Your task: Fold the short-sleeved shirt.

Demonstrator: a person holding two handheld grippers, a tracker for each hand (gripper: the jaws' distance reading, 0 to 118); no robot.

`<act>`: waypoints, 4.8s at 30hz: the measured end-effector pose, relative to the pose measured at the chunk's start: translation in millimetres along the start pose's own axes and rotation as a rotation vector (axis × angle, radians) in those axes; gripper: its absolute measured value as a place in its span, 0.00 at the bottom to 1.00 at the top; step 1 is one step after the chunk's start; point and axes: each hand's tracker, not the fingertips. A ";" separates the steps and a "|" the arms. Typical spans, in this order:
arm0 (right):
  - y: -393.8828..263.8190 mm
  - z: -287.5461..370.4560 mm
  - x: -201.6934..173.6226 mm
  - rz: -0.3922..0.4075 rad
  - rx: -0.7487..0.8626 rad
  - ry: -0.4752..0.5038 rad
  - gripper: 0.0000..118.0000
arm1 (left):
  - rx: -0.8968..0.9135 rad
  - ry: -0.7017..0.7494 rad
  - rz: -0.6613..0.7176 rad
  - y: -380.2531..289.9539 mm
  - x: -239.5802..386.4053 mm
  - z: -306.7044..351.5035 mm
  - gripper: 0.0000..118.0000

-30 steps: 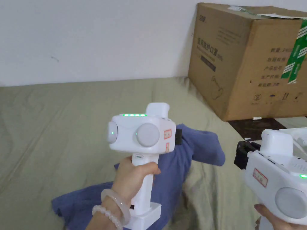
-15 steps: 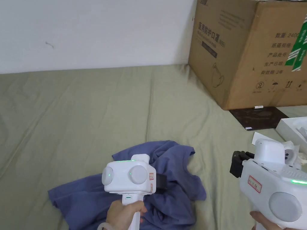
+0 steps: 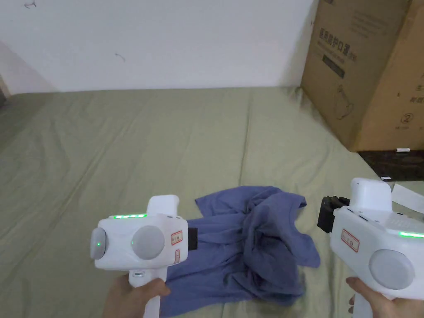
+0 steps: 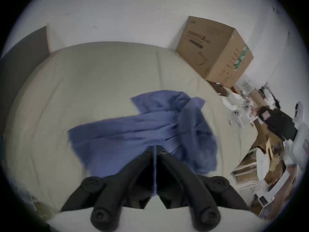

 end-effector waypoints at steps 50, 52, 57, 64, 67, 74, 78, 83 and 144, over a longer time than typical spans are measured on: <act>76.5 -319.8 -34.6 0.169 -0.597 0.157 0.66 | -0.209 0.144 0.186 -70.4 -35.8 -9.8 0.04; 61.1 -340.1 -26.1 0.107 -0.654 0.199 0.66 | -0.217 0.176 0.154 -70.0 -33.8 -10.4 0.04; 38.8 -359.4 -23.1 0.147 -0.691 0.130 0.59 | -0.238 0.123 0.204 -66.1 -37.3 -12.5 0.04; 47.4 -344.0 -38.8 0.232 -0.637 0.104 0.02 | -0.231 0.144 0.170 -66.4 -33.1 -10.5 0.04; 63.8 -327.8 -35.3 0.199 -0.586 0.110 0.02 | -0.192 0.139 0.179 -59.3 -34.2 0.8 0.04; 141.1 -262.0 -16.7 0.183 -0.417 0.092 0.02 | -0.043 0.143 0.170 -20.6 -46.1 33.7 0.04; 186.6 -211.2 1.6 0.166 -0.311 0.051 0.02 | 0.080 0.183 0.163 13.8 -52.8 58.8 0.04; 238.7 -153.5 31.9 0.114 -0.191 0.003 0.02 | 0.219 0.219 0.166 66.5 -69.2 94.8 0.04; 138.6 -268.6 25.9 0.012 -0.356 -0.010 0.02 | 0.141 0.584 0.175 150.3 -273.9 44.5 0.04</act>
